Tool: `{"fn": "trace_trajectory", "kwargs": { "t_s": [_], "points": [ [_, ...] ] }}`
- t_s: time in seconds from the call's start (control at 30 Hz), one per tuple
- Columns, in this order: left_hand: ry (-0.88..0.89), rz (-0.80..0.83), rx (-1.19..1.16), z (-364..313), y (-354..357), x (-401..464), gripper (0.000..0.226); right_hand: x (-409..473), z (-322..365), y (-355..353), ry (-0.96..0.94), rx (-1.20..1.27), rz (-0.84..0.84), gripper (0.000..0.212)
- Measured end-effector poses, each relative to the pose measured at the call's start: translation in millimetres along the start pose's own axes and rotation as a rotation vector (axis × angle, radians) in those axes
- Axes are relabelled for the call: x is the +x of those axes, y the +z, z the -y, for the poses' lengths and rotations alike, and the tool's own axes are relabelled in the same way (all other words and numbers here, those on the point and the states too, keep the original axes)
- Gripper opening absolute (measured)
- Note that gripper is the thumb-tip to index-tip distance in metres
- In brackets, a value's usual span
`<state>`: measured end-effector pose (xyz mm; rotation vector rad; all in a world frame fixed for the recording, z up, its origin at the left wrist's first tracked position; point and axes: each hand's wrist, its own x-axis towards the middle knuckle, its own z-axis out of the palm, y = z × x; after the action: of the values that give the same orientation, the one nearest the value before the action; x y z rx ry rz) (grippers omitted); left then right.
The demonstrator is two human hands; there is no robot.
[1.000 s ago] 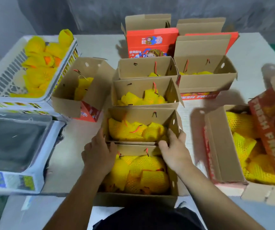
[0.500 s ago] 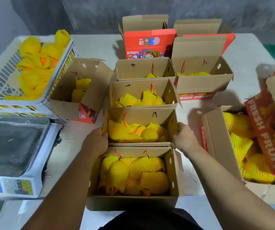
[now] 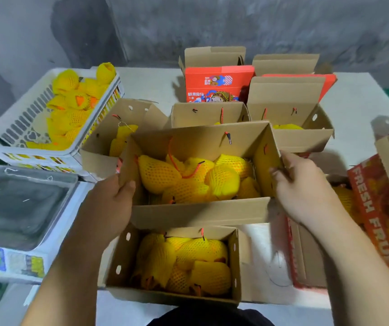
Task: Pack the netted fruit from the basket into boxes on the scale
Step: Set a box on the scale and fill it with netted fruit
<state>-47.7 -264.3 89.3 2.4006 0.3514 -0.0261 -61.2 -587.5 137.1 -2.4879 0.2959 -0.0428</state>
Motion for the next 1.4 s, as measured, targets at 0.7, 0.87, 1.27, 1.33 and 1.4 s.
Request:
{"fn": "trace_trajectory", "kwargs": {
  "t_s": [0.7,0.87,1.27,1.33,1.4],
  "points": [
    [-0.249,-0.390,-0.114,167,-176,-76,0.019,-42,196,127,-0.467,0.168,0.225,0.031],
    [-0.255,-0.347,0.001,254,-250,-40,0.026,-57,276,211,-0.451,0.211,0.218,0.025],
    [-0.231,-0.228,-0.044,372,-345,139,0.024,-60,392,357,-0.236,0.193,0.313,0.020],
    [-0.243,-0.208,-0.085,387,-338,166,0.022,-53,400,372,-0.196,0.169,0.354,0.019],
    [-0.249,-0.182,-0.095,400,-332,185,0.022,-50,407,384,-0.152,0.165,0.387,0.018]
  ]
}}
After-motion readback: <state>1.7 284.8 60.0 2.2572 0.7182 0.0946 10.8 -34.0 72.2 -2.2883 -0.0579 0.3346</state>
